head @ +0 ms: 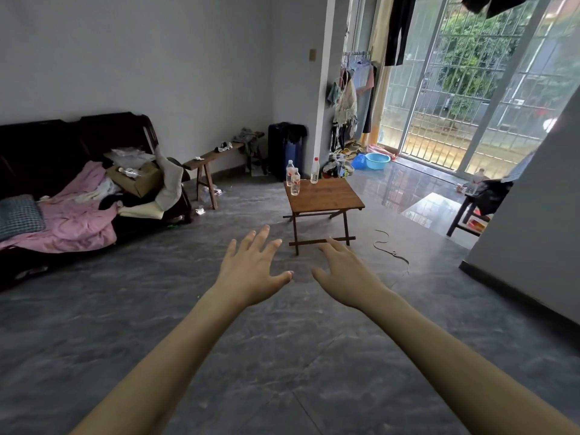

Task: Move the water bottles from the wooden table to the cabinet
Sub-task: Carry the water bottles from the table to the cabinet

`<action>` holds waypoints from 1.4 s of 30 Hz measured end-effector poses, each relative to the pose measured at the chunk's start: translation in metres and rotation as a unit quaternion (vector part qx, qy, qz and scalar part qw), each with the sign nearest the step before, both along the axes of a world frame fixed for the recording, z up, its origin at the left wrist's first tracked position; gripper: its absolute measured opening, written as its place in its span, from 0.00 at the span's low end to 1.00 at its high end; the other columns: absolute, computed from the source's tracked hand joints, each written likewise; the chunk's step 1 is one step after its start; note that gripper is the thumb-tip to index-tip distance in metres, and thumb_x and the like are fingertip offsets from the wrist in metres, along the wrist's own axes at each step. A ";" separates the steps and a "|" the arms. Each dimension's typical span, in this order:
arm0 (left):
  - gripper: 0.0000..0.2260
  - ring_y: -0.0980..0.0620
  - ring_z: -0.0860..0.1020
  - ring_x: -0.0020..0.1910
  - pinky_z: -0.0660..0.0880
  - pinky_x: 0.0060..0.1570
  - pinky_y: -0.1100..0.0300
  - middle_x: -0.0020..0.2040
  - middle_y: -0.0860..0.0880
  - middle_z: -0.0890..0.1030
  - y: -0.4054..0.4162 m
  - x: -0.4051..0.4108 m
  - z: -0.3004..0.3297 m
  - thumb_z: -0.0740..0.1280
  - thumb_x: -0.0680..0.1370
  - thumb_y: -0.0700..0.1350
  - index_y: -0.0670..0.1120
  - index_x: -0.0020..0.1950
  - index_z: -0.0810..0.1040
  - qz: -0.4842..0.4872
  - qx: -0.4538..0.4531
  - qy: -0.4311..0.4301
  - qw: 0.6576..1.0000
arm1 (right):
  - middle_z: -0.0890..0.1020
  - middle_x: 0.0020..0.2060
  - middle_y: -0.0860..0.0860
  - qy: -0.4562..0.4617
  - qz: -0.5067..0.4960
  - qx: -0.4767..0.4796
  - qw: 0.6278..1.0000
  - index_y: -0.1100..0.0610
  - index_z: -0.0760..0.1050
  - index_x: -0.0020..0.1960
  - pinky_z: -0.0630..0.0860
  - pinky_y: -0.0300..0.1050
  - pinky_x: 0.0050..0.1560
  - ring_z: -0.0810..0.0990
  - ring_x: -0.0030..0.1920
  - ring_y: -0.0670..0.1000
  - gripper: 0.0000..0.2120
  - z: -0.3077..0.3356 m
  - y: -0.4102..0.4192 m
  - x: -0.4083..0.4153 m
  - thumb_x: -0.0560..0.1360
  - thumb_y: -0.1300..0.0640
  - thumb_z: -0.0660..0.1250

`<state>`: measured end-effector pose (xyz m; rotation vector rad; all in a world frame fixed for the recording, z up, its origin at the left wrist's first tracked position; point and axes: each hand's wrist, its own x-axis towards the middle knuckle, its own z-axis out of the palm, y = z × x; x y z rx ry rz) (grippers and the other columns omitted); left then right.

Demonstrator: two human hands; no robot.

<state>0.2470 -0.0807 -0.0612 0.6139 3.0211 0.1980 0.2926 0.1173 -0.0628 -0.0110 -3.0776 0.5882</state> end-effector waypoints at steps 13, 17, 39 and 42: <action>0.36 0.46 0.45 0.84 0.45 0.81 0.41 0.85 0.50 0.44 0.088 -0.162 0.011 0.58 0.80 0.68 0.55 0.83 0.54 0.029 -0.003 0.010 1.000 | 0.59 0.79 0.55 -0.011 0.028 -0.017 0.999 0.55 0.61 0.78 0.62 0.56 0.75 0.59 0.77 0.58 0.30 -0.001 0.087 -0.178 0.79 0.46 0.61; 0.36 0.47 0.44 0.84 0.45 0.81 0.41 0.85 0.50 0.43 0.089 -0.206 0.007 0.58 0.80 0.68 0.54 0.84 0.53 0.050 -0.008 -0.002 0.999 | 0.58 0.80 0.55 -0.015 0.048 -0.017 0.999 0.55 0.59 0.78 0.63 0.56 0.74 0.59 0.77 0.57 0.31 -0.005 0.091 -0.229 0.79 0.47 0.61; 0.35 0.46 0.44 0.84 0.44 0.81 0.41 0.85 0.50 0.41 0.074 -0.576 0.004 0.58 0.81 0.66 0.54 0.83 0.54 0.068 0.012 0.018 0.997 | 0.63 0.77 0.53 -0.028 0.053 0.028 0.998 0.53 0.63 0.76 0.65 0.57 0.70 0.63 0.74 0.59 0.28 0.006 0.089 -0.599 0.78 0.45 0.60; 0.35 0.46 0.45 0.84 0.45 0.81 0.41 0.85 0.50 0.42 0.078 -0.618 -0.004 0.58 0.81 0.67 0.54 0.83 0.54 0.065 0.007 0.014 0.998 | 0.62 0.78 0.54 -0.038 0.042 0.023 0.998 0.53 0.63 0.76 0.65 0.58 0.70 0.63 0.75 0.59 0.28 -0.003 0.098 -0.643 0.79 0.46 0.59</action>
